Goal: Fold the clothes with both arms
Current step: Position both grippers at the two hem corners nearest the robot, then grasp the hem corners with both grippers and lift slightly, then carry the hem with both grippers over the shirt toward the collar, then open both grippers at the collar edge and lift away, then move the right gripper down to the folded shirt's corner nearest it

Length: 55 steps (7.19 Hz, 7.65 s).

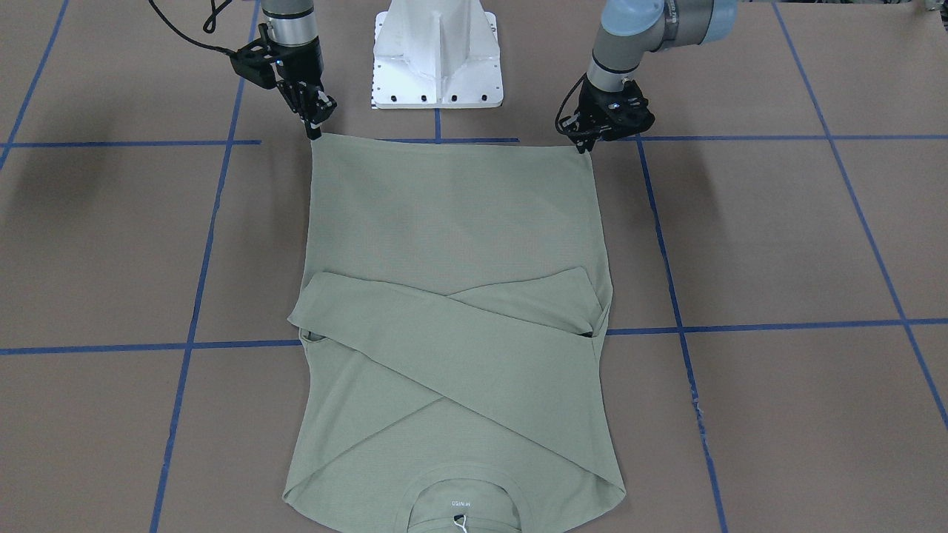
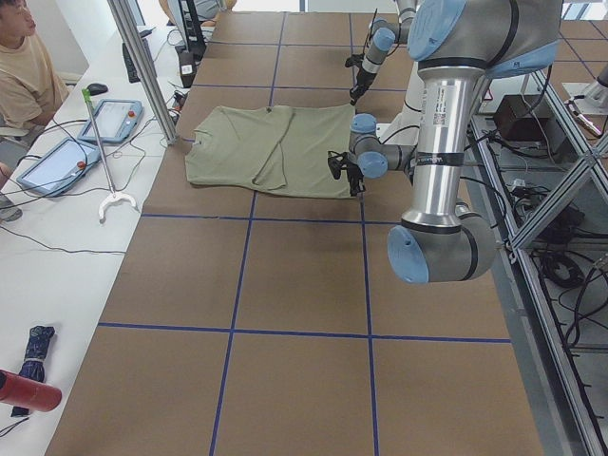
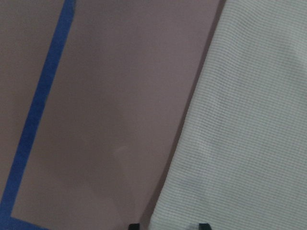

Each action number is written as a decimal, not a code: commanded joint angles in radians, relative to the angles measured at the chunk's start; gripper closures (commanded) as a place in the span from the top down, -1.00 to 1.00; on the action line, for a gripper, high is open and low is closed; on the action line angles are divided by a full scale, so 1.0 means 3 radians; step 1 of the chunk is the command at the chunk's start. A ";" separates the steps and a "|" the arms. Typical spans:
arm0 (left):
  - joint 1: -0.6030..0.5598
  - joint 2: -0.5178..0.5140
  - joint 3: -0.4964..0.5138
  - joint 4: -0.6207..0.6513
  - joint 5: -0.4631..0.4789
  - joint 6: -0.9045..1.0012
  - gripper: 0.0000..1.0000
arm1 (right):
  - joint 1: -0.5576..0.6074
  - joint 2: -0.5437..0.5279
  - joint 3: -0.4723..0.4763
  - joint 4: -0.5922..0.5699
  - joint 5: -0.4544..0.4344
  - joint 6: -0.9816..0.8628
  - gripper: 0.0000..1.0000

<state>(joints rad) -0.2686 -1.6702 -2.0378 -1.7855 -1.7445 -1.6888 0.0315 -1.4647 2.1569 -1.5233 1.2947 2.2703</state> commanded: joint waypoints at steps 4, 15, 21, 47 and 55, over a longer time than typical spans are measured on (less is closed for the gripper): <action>0.0092 0.0096 -0.0386 0.0010 -0.0290 -0.0091 -1.00 | 0.0013 -0.0051 0.0116 -0.0005 0.0005 -0.0010 -1.00; -0.0954 -0.0465 -0.0312 0.0005 -0.0198 0.0605 -1.00 | 0.0899 0.0466 0.0058 -0.0189 0.0279 -0.1285 -1.00; -0.1599 -0.1099 0.0889 -0.0586 -0.0188 0.1048 -1.00 | 0.2211 0.1556 -0.1480 -0.0133 0.1242 -0.2265 -1.00; -0.2106 -0.1868 0.2938 -0.2245 -0.0064 0.1293 -0.01 | 0.2412 0.1260 -0.1966 0.1324 0.1672 -0.1563 0.35; -0.2101 -0.1821 0.2932 -0.2214 -0.0137 0.1437 0.00 | 0.1915 0.0884 -0.1697 0.1319 0.1212 -0.0757 0.32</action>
<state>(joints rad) -0.8989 -2.2169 -1.1582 -2.4521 -1.7856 -1.2582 0.6070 -1.2102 1.6753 -1.1288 1.6723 2.0429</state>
